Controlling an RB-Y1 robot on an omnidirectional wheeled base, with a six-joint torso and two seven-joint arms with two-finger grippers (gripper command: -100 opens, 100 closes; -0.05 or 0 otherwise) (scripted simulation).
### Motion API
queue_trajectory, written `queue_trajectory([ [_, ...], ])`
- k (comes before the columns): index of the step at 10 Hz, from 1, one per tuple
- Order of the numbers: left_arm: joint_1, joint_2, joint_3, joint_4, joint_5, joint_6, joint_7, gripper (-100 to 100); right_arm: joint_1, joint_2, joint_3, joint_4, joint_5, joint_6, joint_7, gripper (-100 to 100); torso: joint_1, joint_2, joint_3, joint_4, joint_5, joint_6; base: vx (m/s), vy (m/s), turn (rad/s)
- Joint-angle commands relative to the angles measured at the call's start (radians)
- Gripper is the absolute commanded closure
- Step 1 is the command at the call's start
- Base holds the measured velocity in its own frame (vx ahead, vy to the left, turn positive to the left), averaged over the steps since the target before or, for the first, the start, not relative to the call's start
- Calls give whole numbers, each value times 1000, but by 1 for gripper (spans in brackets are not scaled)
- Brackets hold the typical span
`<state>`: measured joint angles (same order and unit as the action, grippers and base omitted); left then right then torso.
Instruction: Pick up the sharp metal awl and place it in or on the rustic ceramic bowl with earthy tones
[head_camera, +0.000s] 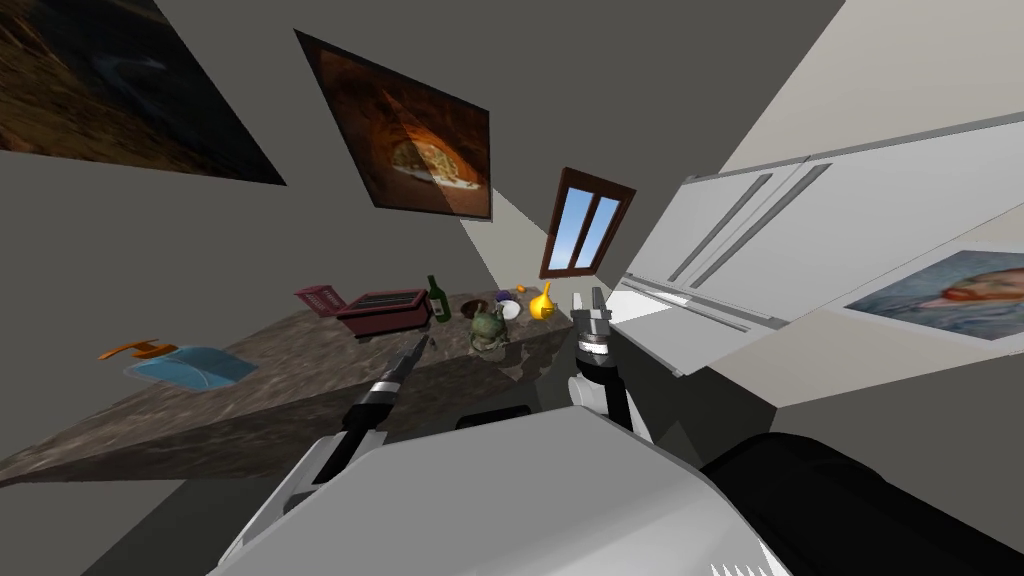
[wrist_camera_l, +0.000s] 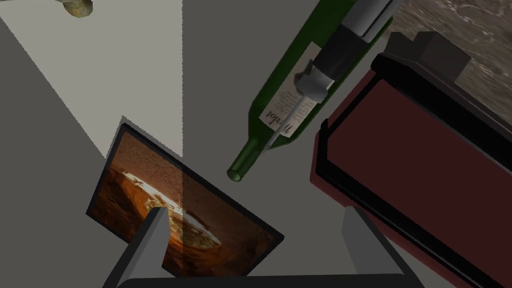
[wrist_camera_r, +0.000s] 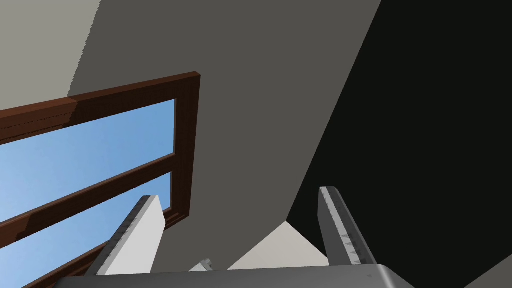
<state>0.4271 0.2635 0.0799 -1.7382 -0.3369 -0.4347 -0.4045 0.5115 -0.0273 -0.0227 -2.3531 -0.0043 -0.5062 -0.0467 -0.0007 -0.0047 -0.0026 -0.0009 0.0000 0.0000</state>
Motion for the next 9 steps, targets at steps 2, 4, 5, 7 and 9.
queue_trajectory([
  [2,4,46,-17,62,-48,-15,-45,-100,0,0,0,0,0,0,0,0,0,0,0,0,0,0,65,-9,-54],
  [4,2,89,-29,103,-81,-22,-73,-100,0,0,0,0,0,0,0,0,1,-1,-1,0,0,0,76,3,-55],
  [5,4,78,-23,95,-70,-27,-63,-100,0,0,0,0,0,0,0,0,1,-1,0,0,0,0,26,4,-5],
  [7,4,80,-24,97,-72,-26,-66,-100,0,0,0,0,0,0,0,0,0,3,2,1,0,0,3,0,0],
  [9,4,80,-24,97,-72,-26,-66,100,0,0,0,0,0,0,0,0,0,4,2,1,0,0,0,0,0],
])
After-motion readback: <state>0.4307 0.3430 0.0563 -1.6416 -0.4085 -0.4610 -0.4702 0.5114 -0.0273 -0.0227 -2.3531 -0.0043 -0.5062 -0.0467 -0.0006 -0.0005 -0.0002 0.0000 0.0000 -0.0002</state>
